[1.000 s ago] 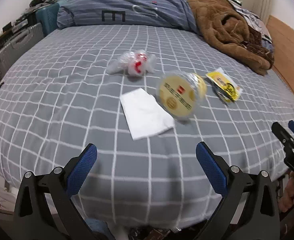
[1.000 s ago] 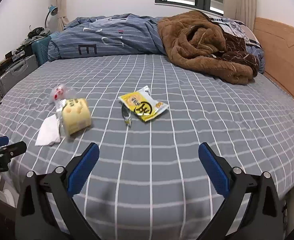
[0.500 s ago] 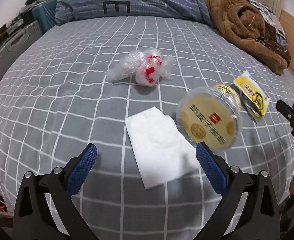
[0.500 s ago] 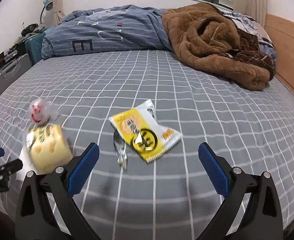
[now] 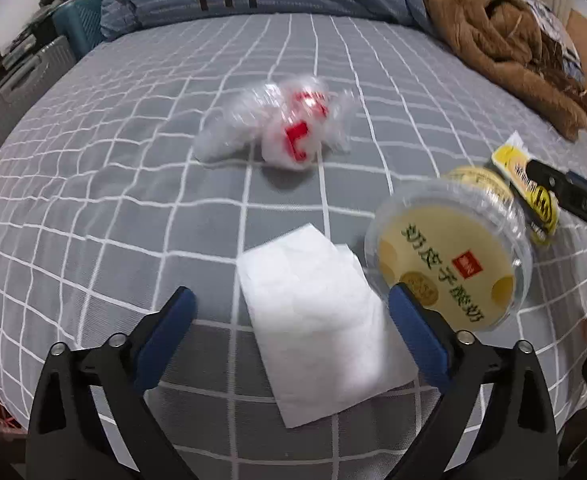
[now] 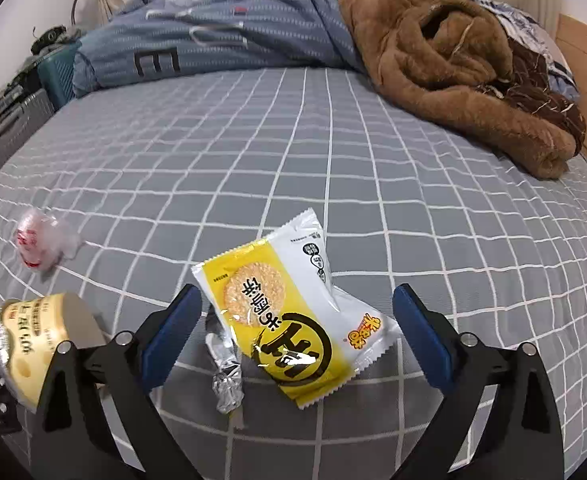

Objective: Collect trash
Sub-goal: 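Move both grippers back over the bed toward the yogurt cup and yellow packet, then grasp the white tissue with the left gripper while the right gripper grasps the yellow cracker packet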

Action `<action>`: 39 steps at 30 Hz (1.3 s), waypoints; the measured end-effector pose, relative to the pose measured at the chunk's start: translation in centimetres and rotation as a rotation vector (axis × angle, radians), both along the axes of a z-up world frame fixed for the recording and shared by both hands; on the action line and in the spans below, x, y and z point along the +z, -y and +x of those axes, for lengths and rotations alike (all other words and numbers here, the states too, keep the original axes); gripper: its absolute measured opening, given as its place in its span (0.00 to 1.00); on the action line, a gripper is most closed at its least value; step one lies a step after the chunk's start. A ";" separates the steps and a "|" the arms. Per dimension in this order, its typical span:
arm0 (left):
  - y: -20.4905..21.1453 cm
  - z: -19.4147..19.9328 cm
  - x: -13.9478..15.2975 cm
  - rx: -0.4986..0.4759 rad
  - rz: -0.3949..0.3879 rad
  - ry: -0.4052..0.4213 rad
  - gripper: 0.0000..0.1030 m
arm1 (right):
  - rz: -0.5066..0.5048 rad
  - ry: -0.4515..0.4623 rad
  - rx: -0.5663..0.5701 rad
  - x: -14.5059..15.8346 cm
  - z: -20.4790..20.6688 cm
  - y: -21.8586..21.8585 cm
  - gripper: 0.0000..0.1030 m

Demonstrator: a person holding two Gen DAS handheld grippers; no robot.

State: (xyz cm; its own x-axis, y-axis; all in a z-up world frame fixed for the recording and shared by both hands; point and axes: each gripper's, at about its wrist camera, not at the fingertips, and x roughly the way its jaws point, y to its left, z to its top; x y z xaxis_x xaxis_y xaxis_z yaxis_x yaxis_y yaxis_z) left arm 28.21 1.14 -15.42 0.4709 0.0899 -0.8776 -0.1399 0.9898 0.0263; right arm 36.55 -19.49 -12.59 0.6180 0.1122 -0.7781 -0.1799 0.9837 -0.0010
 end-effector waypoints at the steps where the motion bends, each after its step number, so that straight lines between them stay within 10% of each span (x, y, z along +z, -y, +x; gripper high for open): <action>1: 0.1 0.1 -0.1 0.000 0.002 -0.006 0.88 | 0.001 -0.008 0.001 -0.3 0.3 0.0 0.88; 7: -0.3 0.0 -1.1 0.036 0.009 -0.028 0.71 | 0.019 -0.071 -0.009 -1.6 1.1 0.5 0.80; 18: -0.7 -1.0 -0.6 0.040 0.008 -0.018 0.11 | 0.040 -0.124 0.000 -2.4 1.2 0.5 0.27; 24: -0.6 -0.9 -0.4 0.032 0.008 -0.014 0.09 | 0.043 -0.117 0.019 -1.6 0.5 -0.3 0.10; 39: -0.6 -1.2 0.6 0.022 0.012 0.006 0.09 | 0.040 -0.055 0.019 1.1 -2.4 -1.0 0.10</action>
